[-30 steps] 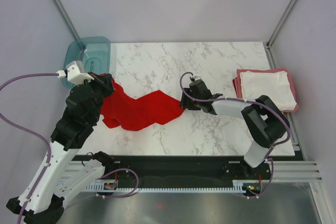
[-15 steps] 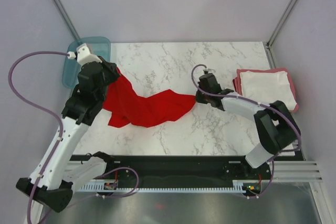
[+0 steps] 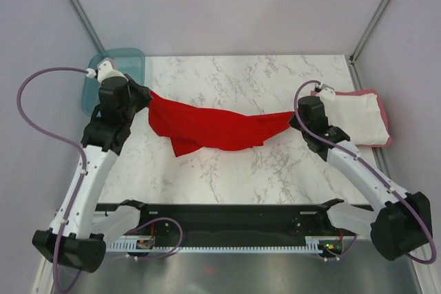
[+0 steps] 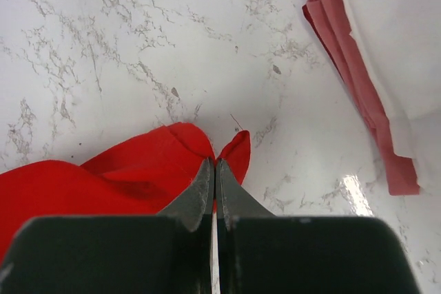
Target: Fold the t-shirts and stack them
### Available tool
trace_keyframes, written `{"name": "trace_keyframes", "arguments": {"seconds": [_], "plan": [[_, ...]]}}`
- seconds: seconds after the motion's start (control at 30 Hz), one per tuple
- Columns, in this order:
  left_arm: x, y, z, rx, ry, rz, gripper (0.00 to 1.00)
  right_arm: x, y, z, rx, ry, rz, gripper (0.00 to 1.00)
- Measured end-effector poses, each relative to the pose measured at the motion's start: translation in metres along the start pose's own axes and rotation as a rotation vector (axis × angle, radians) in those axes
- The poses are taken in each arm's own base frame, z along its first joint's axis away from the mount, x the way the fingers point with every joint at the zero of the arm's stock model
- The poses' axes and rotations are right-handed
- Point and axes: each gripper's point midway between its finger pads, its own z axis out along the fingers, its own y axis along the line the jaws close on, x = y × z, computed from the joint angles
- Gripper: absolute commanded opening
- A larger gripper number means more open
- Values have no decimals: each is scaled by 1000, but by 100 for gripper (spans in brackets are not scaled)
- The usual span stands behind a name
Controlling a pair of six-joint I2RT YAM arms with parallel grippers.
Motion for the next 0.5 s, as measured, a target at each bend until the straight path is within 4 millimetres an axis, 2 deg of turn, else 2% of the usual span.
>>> {"name": "trace_keyframes", "arguments": {"seconds": [0.13, 0.33, 0.5], "plan": [[-25, -11, -46, 106, -83, -32, 2, -16, -5, -28, -19, -42, 4, 0], [-56, -14, -128, 254, -219, -68, 2, -61, -10, -90, -103, -190, 56, 0], [-88, -30, -160, 293, -252, -71, 2, -94, -11, -132, -128, -253, 69, 0]]}}
